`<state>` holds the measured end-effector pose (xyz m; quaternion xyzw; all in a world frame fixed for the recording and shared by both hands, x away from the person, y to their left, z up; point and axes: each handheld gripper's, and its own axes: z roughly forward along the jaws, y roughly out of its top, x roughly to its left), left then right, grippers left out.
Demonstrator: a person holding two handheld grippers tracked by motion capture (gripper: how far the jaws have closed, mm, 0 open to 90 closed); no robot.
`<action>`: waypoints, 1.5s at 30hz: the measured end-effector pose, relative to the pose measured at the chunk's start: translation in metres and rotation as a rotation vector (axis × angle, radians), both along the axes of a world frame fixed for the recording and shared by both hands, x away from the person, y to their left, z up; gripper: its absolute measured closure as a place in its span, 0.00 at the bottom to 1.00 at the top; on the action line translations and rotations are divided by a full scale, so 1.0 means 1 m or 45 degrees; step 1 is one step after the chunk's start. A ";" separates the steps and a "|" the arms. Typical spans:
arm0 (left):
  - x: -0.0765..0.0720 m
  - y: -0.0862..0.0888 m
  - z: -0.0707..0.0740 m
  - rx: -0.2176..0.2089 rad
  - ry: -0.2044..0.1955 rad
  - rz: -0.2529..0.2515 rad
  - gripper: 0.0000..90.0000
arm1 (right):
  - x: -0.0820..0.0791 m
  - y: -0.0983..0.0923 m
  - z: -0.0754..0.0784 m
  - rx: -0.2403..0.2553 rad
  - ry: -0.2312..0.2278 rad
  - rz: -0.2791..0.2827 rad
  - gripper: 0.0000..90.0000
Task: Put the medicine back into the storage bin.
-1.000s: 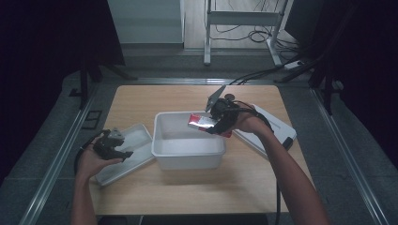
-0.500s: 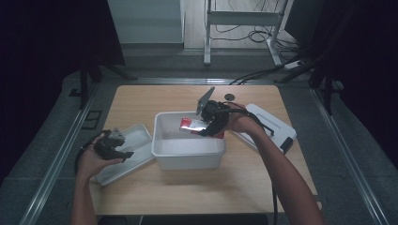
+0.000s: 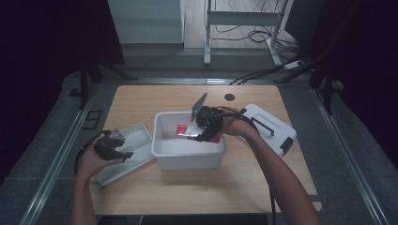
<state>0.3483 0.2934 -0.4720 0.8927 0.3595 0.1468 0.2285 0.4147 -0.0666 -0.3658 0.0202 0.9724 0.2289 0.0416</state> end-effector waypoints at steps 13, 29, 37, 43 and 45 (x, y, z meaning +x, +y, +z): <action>0.000 0.000 -0.001 0.006 0.003 0.000 0.40 | -0.004 0.003 -0.020 -0.054 0.031 0.028 0.57; 0.001 0.000 -0.004 0.004 0.016 0.003 0.40 | -0.007 0.004 -0.032 -0.098 0.063 0.052 0.57; 0.001 -0.001 -0.004 0.003 0.019 0.003 0.40 | -0.007 0.004 -0.034 -0.100 0.065 0.048 0.57; 0.001 -0.001 -0.005 0.006 0.024 -0.001 0.40 | -0.007 0.004 -0.036 -0.108 0.065 0.039 0.57; 0.001 -0.001 -0.005 0.009 0.025 -0.007 0.40 | -0.006 0.004 -0.038 -0.115 0.070 0.035 0.57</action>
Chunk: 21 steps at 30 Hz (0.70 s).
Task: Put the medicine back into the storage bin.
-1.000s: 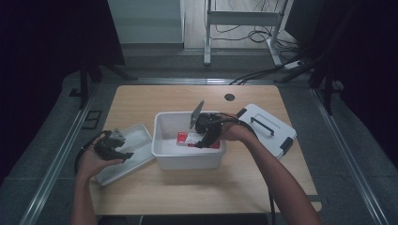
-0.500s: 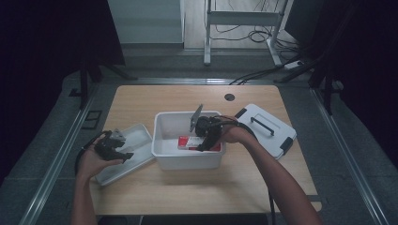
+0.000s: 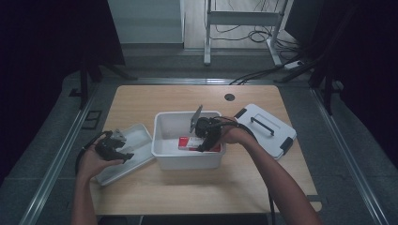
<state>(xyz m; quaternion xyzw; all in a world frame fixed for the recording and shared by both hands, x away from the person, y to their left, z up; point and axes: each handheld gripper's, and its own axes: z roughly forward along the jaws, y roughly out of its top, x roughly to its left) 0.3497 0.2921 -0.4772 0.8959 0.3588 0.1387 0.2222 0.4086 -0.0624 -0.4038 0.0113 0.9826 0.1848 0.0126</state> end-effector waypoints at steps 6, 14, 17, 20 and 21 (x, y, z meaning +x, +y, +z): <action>0.000 0.000 -0.001 0.000 0.001 0.001 0.40 | 0.002 0.001 -0.003 -0.010 0.007 -0.013 0.56; 0.000 0.000 -0.001 0.003 0.004 0.000 0.40 | 0.003 0.002 -0.007 -0.031 0.025 -0.018 0.56; 0.001 0.000 -0.002 0.004 0.006 0.000 0.40 | 0.004 0.002 -0.009 -0.037 0.037 -0.025 0.56; 0.001 0.000 -0.002 0.003 0.008 0.001 0.40 | 0.005 0.003 -0.010 -0.044 0.037 -0.023 0.56; 0.001 0.000 -0.002 0.003 0.008 0.001 0.40 | 0.005 0.003 -0.011 -0.048 0.040 -0.022 0.56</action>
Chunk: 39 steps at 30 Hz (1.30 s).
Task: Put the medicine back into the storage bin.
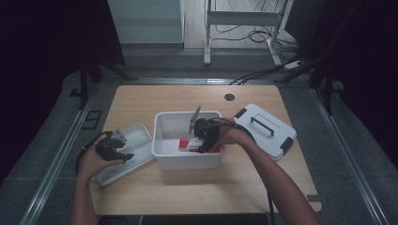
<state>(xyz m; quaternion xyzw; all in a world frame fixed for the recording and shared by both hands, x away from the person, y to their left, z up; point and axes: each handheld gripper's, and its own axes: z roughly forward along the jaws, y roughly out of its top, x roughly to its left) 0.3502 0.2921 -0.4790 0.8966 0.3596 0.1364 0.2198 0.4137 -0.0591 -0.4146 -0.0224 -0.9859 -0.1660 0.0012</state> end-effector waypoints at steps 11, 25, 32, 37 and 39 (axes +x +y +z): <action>0.000 0.000 -0.001 -0.001 0.003 0.002 0.40 | 0.001 0.001 -0.003 -0.010 0.015 -0.004 0.56; 0.001 0.000 -0.002 -0.001 0.006 0.000 0.40 | 0.004 -0.003 0.000 0.009 0.035 -0.071 0.50; 0.001 0.001 -0.003 -0.001 0.011 0.001 0.40 | 0.003 -0.006 0.009 0.082 0.017 -0.131 0.49; 0.002 0.000 -0.003 -0.002 0.002 -0.002 0.40 | 0.002 -0.016 0.022 0.151 -0.023 -0.203 0.48; 0.002 -0.001 -0.002 -0.002 -0.009 -0.001 0.40 | 0.001 -0.021 0.028 0.194 -0.044 -0.227 0.48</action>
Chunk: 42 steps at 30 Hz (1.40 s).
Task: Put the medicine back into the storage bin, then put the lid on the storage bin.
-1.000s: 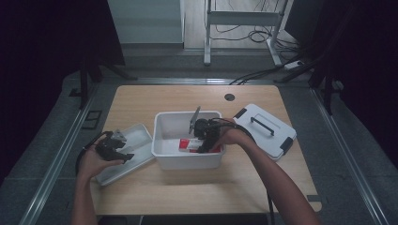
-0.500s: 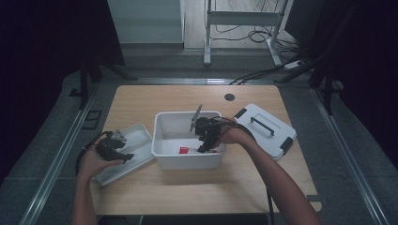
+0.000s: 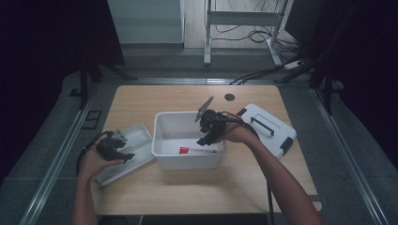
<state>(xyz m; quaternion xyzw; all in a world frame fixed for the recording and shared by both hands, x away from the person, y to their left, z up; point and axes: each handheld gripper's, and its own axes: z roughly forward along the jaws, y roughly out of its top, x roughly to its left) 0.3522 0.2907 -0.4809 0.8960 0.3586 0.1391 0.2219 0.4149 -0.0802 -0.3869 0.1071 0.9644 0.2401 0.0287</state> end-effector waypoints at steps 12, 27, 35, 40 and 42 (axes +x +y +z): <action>0.005 0.002 0.009 0.030 -0.009 -0.004 0.42 | -0.013 -0.033 0.022 0.136 -0.083 -0.090 0.46; 0.016 0.008 0.024 0.059 0.082 -0.064 0.44 | -0.020 -0.065 0.027 0.196 -0.103 -0.157 0.46; 0.022 0.002 0.030 0.104 0.147 -0.108 0.50 | -0.026 -0.079 0.034 0.250 -0.123 -0.186 0.46; 0.026 0.002 0.028 0.145 0.210 -0.122 0.56 | -0.029 -0.084 0.035 0.246 -0.125 -0.204 0.46; 0.028 0.001 0.024 0.167 0.239 -0.128 0.60 | -0.028 -0.086 0.035 0.251 -0.126 -0.207 0.46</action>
